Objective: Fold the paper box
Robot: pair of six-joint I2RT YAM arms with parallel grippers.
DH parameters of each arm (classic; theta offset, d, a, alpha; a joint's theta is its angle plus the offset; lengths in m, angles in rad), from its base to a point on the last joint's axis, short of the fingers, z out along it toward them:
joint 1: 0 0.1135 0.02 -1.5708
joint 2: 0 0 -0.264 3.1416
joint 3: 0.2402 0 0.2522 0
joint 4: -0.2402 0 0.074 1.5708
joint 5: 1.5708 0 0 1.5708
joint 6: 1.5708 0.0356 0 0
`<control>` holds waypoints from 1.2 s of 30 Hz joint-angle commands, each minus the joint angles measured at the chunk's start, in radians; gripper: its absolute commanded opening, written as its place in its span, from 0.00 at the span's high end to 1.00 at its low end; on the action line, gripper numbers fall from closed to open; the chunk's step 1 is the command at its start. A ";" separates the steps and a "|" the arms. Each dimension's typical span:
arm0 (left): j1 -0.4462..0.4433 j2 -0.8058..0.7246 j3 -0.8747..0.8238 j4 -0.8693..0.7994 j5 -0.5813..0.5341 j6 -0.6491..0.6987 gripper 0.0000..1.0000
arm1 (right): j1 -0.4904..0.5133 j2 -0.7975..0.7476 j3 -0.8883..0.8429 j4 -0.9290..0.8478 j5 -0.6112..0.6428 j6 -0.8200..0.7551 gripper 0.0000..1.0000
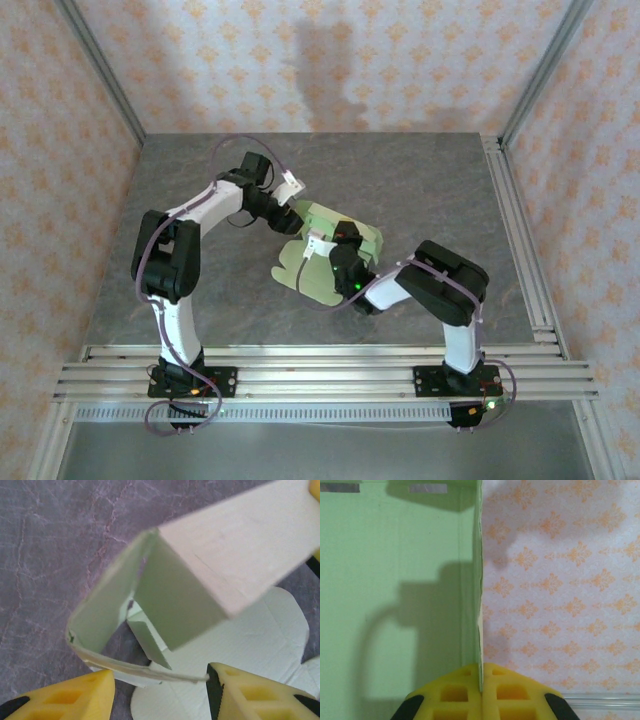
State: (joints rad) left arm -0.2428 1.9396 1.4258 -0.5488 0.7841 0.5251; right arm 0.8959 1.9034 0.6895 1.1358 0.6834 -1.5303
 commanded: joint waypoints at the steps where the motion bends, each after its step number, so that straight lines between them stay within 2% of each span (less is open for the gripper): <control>1: -0.019 -0.024 -0.017 0.063 -0.042 -0.037 0.47 | -0.011 -0.049 -0.039 -0.038 -0.031 0.057 1.00; 7: -0.045 -0.082 -0.074 0.176 -0.080 -0.112 0.47 | -0.035 -0.057 -0.067 0.024 -0.019 0.043 1.00; 17: -0.056 -0.254 -0.250 0.357 -0.225 -0.272 0.46 | -0.028 -0.067 -0.055 -0.043 0.006 0.131 1.00; 20: -0.056 -0.337 -0.356 0.481 -0.278 -0.356 0.46 | -0.011 -0.110 -0.052 -0.134 0.013 0.171 1.00; 25: -0.059 -0.431 -0.482 0.592 -0.370 -0.422 0.45 | -0.003 -0.304 -0.009 -0.598 -0.051 0.353 1.00; 27: -0.059 -0.451 -0.517 0.619 -0.389 -0.416 0.45 | 0.000 -0.328 -0.006 -0.651 -0.053 0.348 1.00; 32: -0.059 -0.453 -0.554 0.637 -0.384 -0.403 0.45 | 0.007 -0.344 -0.025 -0.612 -0.046 0.263 1.00; 36: -0.059 -0.438 -0.562 0.686 -0.373 -0.459 0.45 | 0.014 -0.323 -0.063 -0.467 -0.032 0.187 1.00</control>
State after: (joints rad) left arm -0.2966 1.5024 0.8711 0.0551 0.4286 0.1108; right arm 0.8989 1.5700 0.6510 0.6098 0.6388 -1.2980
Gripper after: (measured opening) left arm 0.548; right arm 0.047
